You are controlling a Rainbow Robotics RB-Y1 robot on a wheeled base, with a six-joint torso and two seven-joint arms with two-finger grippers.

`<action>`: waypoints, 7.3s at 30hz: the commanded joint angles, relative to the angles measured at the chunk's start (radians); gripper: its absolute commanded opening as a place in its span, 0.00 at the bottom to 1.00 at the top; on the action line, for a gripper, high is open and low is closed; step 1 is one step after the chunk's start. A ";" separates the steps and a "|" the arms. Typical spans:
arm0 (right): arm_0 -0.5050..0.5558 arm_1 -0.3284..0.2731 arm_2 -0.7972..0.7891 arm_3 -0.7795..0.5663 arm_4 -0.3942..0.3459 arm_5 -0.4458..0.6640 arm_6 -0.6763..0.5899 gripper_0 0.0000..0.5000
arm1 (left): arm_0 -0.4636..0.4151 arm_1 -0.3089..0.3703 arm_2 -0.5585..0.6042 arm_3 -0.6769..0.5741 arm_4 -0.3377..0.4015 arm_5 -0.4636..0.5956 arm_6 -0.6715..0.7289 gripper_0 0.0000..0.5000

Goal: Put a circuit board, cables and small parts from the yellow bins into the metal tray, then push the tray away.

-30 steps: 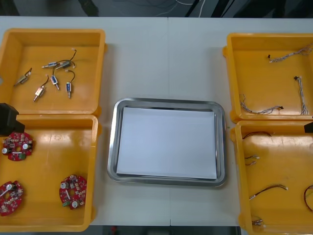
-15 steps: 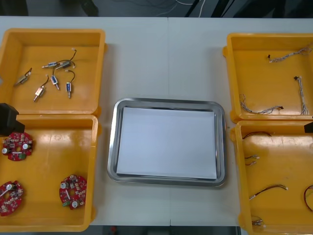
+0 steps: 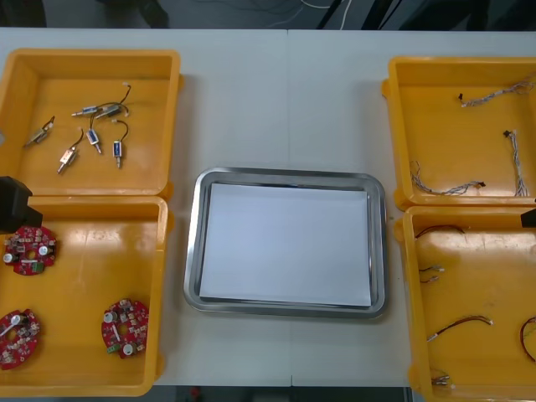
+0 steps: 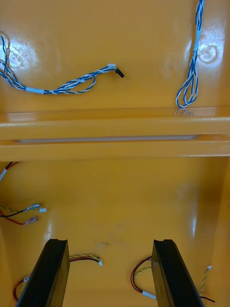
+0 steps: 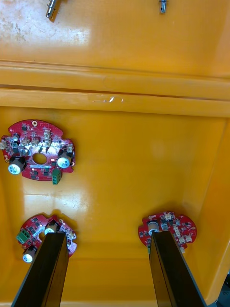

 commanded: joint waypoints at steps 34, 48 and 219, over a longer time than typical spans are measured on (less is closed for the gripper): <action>0.014 -0.035 -0.031 -0.008 -0.007 0.003 -0.022 1.00 | 0.015 0.044 0.030 -0.026 -0.008 -0.009 -0.091 1.00; 0.014 -0.035 -0.031 -0.008 -0.007 0.003 -0.022 1.00 | 0.015 0.044 0.030 -0.026 -0.008 -0.009 -0.091 1.00; 0.479 0.079 0.085 0.245 0.013 -0.653 -0.096 0.00 | 0.550 -0.201 -0.020 0.218 -0.240 -0.613 0.158 0.00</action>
